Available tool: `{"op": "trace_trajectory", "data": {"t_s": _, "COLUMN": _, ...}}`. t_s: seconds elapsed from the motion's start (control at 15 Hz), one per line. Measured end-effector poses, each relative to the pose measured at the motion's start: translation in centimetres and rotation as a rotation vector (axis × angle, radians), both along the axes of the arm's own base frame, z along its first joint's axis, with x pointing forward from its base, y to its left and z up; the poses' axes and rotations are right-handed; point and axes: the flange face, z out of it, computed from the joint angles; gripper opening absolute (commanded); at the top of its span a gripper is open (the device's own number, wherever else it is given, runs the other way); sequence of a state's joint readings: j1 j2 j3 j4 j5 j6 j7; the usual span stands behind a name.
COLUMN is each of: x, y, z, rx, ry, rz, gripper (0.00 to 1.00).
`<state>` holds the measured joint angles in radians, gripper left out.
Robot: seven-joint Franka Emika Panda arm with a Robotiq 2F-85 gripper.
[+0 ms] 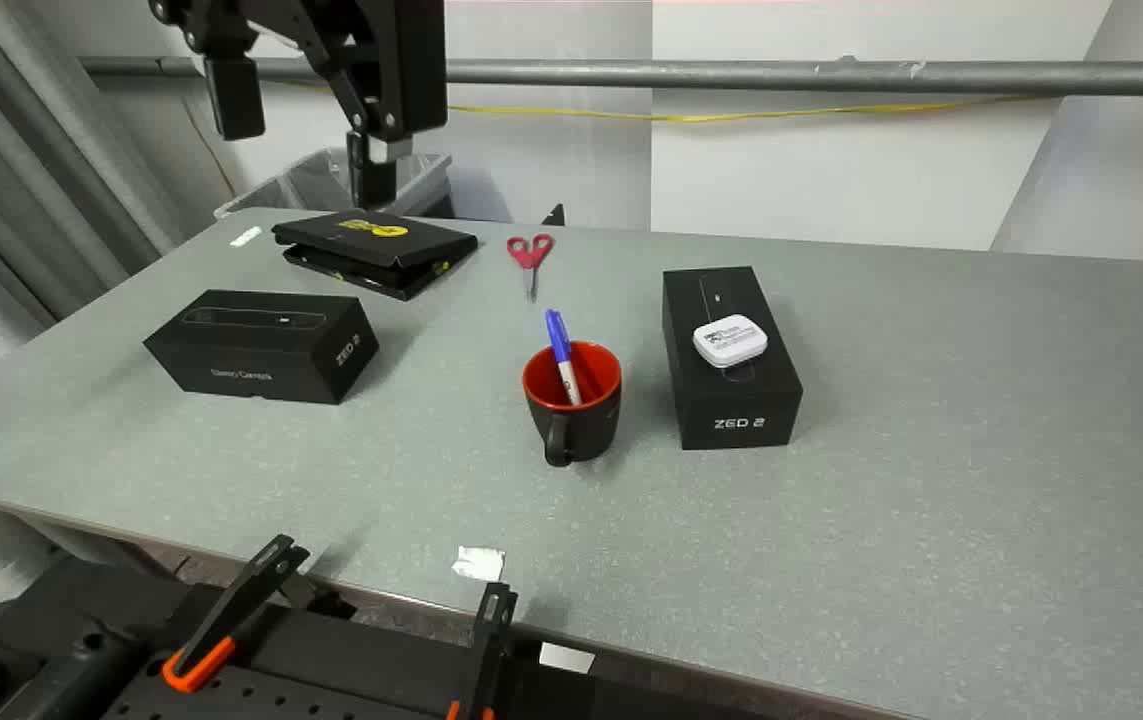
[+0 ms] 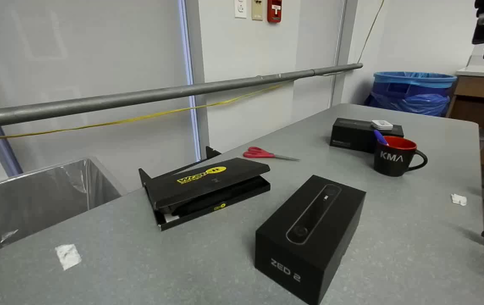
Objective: Take the marker from the black cup and put it on the table
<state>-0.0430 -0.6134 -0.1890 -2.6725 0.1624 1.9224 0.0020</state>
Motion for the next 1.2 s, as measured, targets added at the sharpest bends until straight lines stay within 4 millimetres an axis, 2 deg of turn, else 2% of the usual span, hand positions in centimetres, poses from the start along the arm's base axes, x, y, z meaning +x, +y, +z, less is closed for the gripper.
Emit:
{"op": "trace_trajectory", "data": {"t_s": 0.53, "x": 0.0, "y": 0.0, "z": 0.0, "rx": -0.001, "ry": 0.001, "rz": 0.001, "gripper": 1.00}}
{"op": "trace_trajectory", "data": {"t_s": 0.73, "x": 0.1, "y": 0.1, "z": -0.5, "rx": -0.051, "ry": 0.008, "rz": 0.087, "gripper": 1.00}}
{"op": "trace_trajectory", "data": {"t_s": 1.0, "x": 1.1, "y": -1.2, "z": -3.4, "rx": -0.154, "ry": 0.039, "rz": 0.284, "gripper": 1.00}}
{"op": "trace_trajectory", "data": {"t_s": 1.2, "x": 3.4, "y": -2.6, "z": -5.8, "rx": -0.228, "ry": 0.022, "rz": 0.359, "gripper": 1.00}}
